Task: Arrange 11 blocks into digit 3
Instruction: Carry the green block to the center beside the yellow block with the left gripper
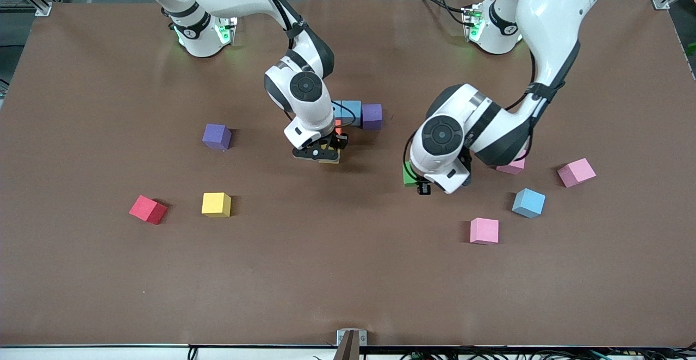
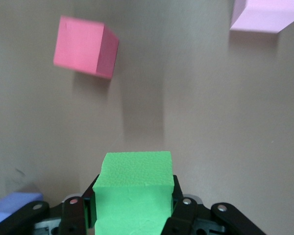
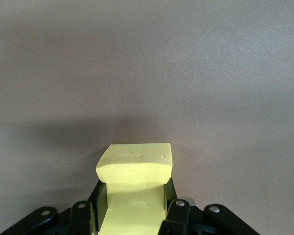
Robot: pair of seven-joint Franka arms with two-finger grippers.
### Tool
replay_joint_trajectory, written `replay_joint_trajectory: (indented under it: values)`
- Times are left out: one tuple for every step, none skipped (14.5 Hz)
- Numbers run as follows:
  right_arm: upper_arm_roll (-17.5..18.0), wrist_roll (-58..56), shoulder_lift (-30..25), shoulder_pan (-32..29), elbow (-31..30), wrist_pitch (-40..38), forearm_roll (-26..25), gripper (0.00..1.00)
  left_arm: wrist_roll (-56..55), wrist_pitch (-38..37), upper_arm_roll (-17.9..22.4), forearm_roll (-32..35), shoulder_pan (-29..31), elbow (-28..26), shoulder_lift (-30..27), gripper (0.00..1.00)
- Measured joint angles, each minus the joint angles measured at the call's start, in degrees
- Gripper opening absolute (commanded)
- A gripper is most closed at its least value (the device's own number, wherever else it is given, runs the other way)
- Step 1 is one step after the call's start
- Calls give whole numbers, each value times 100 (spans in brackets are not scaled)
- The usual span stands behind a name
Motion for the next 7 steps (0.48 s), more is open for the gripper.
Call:
replay_joint_trajectory:
  values:
    - [0,7,0,4,0,8,0,0,-160,181,-3,-1,-34,-117,6,20]
    - [1,13,0,8,-1,20,0,0,-316,320,-8,-4,-79,-207,20,20]
    - [1,19,0,11,-2,29,0,0,-479,426,-10,-5,-141,-268,37,20]
    - [2,23,0,14,-2,33,0,0,-619,497,-11,-5,-205,-304,54,20]
    - [2,25,0,16,-3,33,0,0,-729,572,-12,-5,-263,-340,69,20]
    - [2,26,0,16,-4,33,0,1,-805,669,-13,-6,-297,-396,79,20]
    - [3,26,0,16,-4,33,0,1,-860,814,-14,-6,-315,-482,87,20]
